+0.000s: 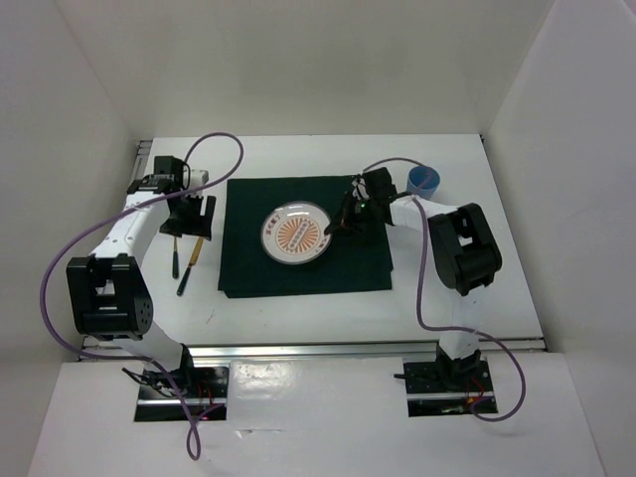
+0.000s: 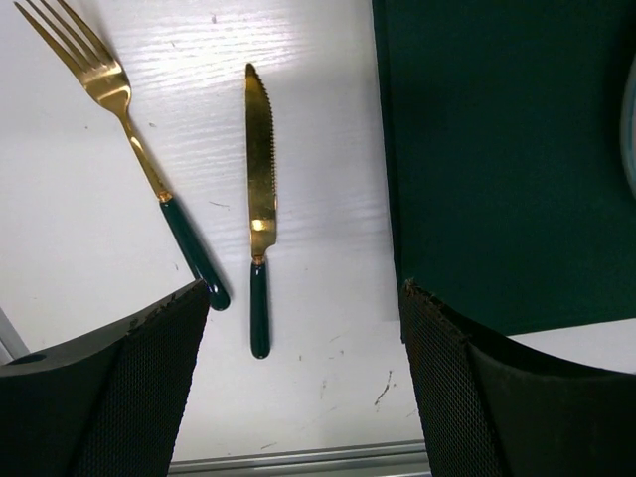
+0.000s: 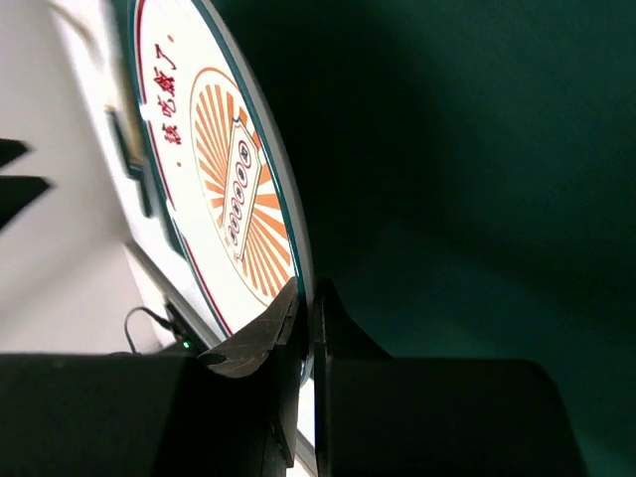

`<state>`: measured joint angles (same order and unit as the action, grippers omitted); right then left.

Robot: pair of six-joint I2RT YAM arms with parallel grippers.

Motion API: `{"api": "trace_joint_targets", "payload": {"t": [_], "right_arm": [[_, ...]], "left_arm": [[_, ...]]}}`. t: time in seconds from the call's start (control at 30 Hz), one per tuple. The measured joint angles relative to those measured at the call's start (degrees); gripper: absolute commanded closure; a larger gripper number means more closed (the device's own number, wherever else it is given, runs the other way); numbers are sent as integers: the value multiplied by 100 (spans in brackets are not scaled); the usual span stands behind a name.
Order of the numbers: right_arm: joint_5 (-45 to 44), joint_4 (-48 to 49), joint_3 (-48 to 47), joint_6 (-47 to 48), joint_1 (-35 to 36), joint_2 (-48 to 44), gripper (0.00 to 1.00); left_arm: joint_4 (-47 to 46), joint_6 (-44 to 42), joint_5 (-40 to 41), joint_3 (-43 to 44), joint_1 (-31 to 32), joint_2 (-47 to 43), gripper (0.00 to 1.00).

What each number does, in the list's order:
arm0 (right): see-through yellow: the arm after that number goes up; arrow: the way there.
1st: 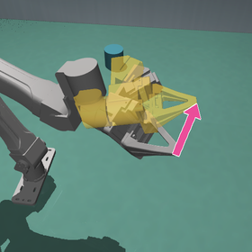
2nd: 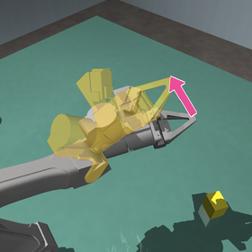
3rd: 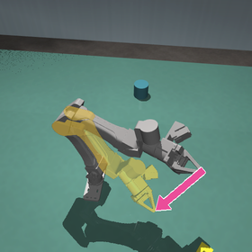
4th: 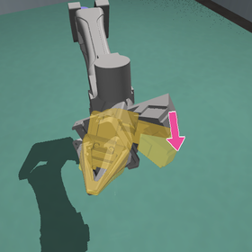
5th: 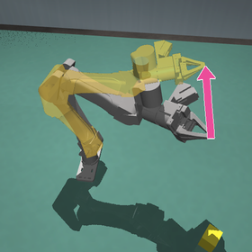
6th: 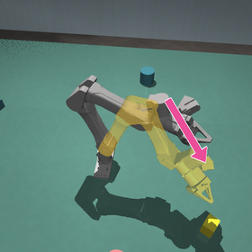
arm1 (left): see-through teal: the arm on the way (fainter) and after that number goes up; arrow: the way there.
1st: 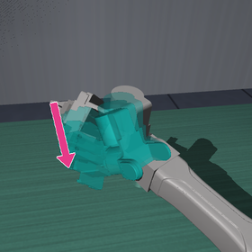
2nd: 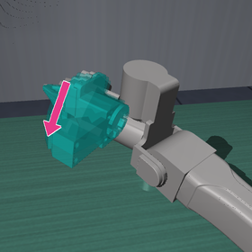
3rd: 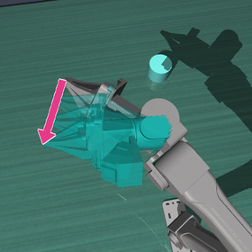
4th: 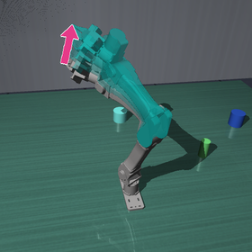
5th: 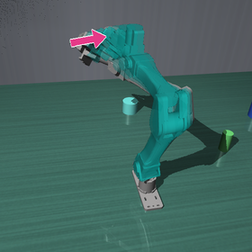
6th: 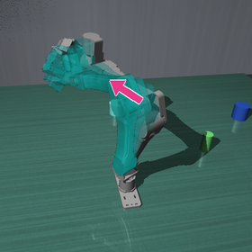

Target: Set the dinner table for one person

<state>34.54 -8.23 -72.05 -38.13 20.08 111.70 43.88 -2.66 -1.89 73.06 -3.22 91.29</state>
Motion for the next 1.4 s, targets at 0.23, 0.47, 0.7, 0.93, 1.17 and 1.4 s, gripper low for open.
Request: {"api": "trace_joint_targets", "payload": {"t": [0.23,0.47,0.7,0.93,1.17,1.4], "right_arm": [[264,326,671,-138,-11,149,100],[531,643,909,-138,-57,197,100],[417,772,925,-122,-61,240,93],[59,765,905,-7,-63,98,100],[-31,767,857,33,-116,94,95],[-74,743,997,146,-236,24,41]], "left_arm": [[31,0,-35,-35,13,-20,16],[33,0,-37,-35,0,-31,16],[33,0,-37,-55,-2,-31,16],[48,0,-37,-120,-2,-31,16],[46,-7,-37,-140,-2,-39,16],[44,-7,-37,-164,-2,-42,16]]}}
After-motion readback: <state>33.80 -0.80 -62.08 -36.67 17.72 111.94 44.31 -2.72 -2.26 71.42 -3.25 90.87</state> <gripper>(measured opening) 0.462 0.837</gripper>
